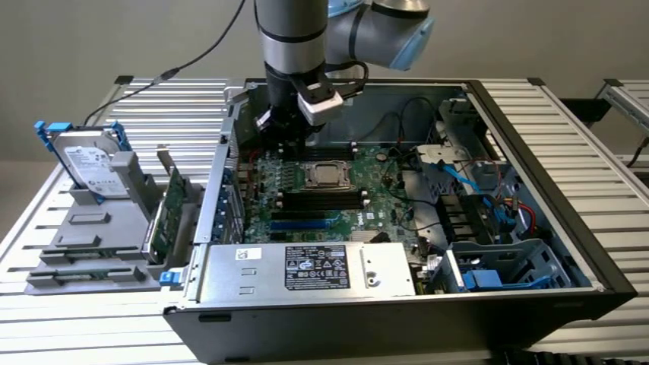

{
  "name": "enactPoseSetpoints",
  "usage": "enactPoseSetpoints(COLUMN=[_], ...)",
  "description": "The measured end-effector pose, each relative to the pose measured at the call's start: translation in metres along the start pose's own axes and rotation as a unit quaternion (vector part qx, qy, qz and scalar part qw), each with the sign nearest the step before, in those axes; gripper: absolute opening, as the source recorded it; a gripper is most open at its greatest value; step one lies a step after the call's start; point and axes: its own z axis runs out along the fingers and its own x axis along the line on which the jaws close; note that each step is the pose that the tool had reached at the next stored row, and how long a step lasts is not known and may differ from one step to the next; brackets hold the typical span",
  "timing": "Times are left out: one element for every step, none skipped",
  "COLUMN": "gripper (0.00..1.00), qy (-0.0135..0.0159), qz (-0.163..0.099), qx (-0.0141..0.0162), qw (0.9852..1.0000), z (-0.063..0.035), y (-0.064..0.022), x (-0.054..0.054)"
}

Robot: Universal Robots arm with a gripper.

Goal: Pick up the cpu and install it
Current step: 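Install the second cpu locking lever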

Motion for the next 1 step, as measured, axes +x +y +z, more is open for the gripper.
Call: enactPoseSetpoints(gripper=[0.11], qy=[0.0], qz=[0.0], qx=[0.0], qw=[1.0], z=[0.0], y=[0.0], x=[0.0])
